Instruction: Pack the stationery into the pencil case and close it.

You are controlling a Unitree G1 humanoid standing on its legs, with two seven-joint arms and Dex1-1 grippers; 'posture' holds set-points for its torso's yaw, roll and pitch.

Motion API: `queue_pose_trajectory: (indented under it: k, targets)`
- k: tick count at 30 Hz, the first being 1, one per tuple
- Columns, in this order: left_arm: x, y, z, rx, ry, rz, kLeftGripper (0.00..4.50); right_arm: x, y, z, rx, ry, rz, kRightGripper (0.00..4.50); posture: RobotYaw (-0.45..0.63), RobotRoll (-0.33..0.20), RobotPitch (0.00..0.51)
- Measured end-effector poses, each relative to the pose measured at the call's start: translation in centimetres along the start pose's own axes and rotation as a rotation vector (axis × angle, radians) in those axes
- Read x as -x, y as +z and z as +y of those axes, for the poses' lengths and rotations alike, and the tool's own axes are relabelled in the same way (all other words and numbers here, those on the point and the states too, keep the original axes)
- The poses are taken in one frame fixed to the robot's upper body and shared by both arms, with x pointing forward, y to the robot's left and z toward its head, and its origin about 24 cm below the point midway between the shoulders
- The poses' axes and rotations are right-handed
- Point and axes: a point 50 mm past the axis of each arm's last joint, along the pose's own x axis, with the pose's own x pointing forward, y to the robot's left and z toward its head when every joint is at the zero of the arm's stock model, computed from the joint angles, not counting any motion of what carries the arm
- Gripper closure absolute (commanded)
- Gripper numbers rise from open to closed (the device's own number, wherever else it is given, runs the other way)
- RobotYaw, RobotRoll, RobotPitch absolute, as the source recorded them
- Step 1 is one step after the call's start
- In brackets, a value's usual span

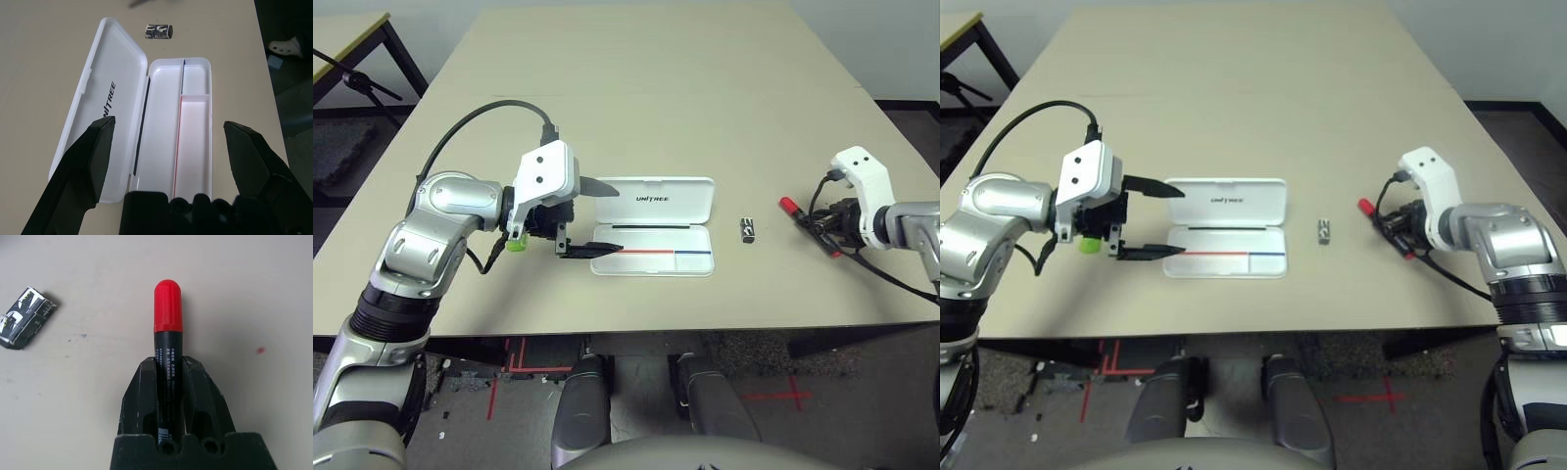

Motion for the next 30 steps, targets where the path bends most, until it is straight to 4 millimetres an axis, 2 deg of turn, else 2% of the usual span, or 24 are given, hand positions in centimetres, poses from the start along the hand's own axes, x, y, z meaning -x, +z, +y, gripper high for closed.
queue_pose_trajectory:
  k: [8,14,19,25,30]
  targets:
    - [1.0,-0.3,0.0,-0.003,0.004,0.050,0.00,0.9,3.6,0.7,0.242,0.177,-0.054,4.04,-0.01,0.000,0.140]
    - [1.2,-0.6,-0.2,0.003,-0.003,0.064,0.00,1.3,5.5,2.9,0.445,0.445,-0.032,4.04,0.00,0.000,0.148]
    - [1.2,-0.7,-0.3,0.009,-0.004,0.066,0.00,1.6,6.9,4.5,0.552,0.605,-0.019,4.04,0.01,0.000,0.152]
    - [1.2,-0.8,-0.4,0.013,-0.005,0.069,0.00,1.0,8.4,6.4,0.622,0.724,-0.041,4.04,0.02,0.000,0.152]
    - [1.1,-0.8,-0.3,0.013,0.003,0.068,0.00,-0.6,9.6,9.1,0.589,0.845,-0.132,4.04,0.02,0.000,0.150]
